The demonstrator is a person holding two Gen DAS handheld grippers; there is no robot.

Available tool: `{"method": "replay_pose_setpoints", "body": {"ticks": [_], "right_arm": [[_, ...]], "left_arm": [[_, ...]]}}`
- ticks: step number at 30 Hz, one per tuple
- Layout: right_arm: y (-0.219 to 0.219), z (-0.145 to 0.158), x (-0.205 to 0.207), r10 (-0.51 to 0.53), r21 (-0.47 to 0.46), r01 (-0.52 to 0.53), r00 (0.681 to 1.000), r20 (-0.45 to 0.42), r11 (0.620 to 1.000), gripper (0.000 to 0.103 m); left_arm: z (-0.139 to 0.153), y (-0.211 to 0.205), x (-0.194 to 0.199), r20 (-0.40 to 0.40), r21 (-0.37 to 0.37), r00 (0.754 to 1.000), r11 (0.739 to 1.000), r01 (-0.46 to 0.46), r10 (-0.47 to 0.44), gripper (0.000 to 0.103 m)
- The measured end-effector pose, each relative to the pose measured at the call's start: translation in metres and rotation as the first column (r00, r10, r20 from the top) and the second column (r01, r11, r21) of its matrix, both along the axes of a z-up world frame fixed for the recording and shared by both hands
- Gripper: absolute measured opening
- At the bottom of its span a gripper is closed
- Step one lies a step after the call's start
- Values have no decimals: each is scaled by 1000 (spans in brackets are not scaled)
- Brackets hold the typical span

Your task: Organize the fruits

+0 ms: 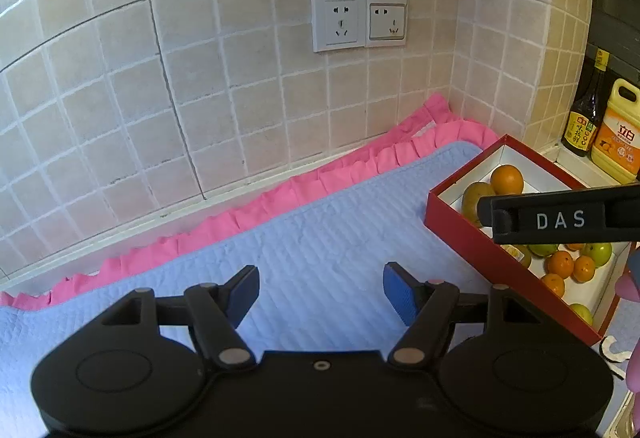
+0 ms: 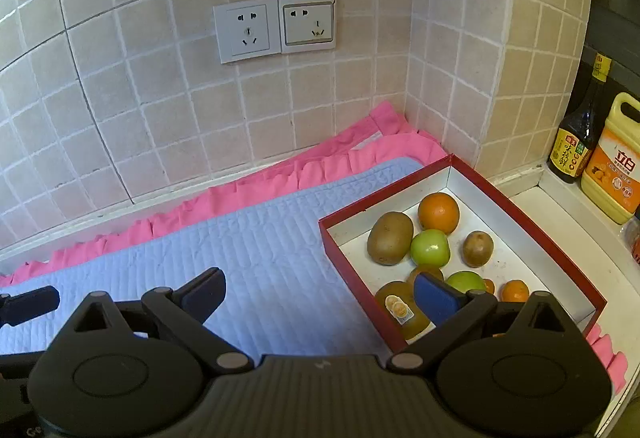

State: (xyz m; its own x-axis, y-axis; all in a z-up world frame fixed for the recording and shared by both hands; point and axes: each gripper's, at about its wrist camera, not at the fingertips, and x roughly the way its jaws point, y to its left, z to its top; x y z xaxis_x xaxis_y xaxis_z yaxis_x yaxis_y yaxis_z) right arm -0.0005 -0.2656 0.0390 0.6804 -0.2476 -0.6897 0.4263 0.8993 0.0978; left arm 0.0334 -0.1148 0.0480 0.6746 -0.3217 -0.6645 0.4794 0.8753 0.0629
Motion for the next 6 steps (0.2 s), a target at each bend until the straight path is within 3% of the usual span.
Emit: {"method": "replay_pose_setpoints", "body": {"ticks": [6], "right_arm": [[-2, -1, -1, 2, 2, -2, 1000, 0, 1000, 102]], "left_arm": [[4, 2, -2, 59, 2, 998, 1000, -28, 28, 82]]}}
